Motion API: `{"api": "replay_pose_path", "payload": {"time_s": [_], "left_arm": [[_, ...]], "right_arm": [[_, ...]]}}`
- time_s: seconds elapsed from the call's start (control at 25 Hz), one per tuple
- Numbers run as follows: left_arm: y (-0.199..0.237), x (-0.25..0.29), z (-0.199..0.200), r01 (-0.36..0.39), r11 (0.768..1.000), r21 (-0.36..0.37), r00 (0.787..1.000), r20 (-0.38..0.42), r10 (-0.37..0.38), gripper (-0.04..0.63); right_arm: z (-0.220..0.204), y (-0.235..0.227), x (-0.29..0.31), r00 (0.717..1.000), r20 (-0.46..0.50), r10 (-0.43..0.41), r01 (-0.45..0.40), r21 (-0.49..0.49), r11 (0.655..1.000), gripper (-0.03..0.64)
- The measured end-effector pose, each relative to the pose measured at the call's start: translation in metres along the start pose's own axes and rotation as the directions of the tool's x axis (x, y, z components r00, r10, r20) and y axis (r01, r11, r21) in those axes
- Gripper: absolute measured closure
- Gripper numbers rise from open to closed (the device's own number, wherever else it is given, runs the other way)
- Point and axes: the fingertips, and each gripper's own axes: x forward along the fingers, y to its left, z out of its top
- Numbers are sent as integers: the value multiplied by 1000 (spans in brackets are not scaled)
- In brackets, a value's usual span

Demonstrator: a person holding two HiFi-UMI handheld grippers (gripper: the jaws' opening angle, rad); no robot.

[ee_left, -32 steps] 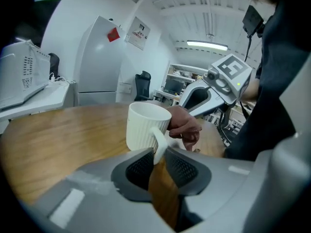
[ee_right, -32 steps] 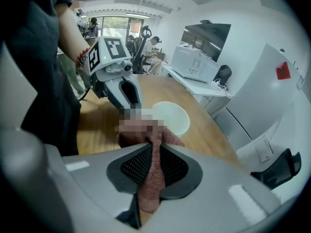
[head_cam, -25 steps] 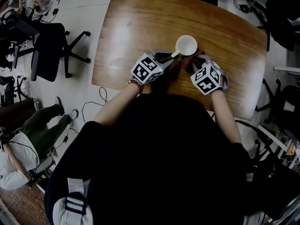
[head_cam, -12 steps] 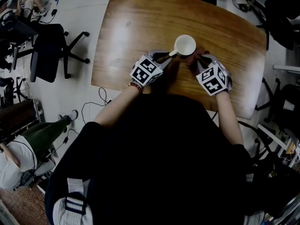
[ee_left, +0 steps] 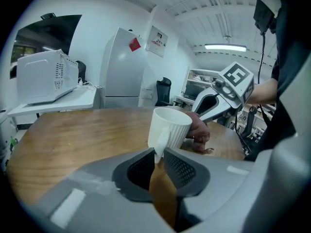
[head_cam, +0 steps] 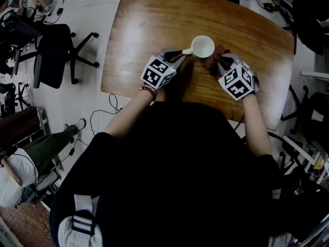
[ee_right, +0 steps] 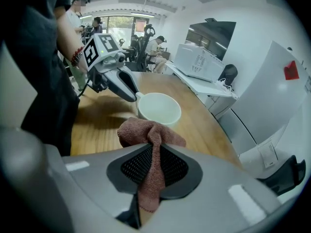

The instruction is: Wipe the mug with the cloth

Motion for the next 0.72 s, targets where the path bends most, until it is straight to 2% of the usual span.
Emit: {"api": "replay_pose_path", "payload": {"time_s": [0.24, 0.48, 0.72], "left_arm": [[12, 1, 4, -13, 1000, 13, 1000, -15, 13, 545], [31, 0, 7, -28, 1000, 4, 1000, -12, 28, 552], [41, 5, 13, -28, 1000, 13, 1000, -12, 28, 555]], "right_arm": [[-1, 5, 29, 998, -44, 49, -51, -42, 998, 568], [-6, 20, 48, 993, -76, 89, -90, -11, 996, 568], [-1, 5, 35, 997, -50, 56, -57, -18, 998, 568]]}}
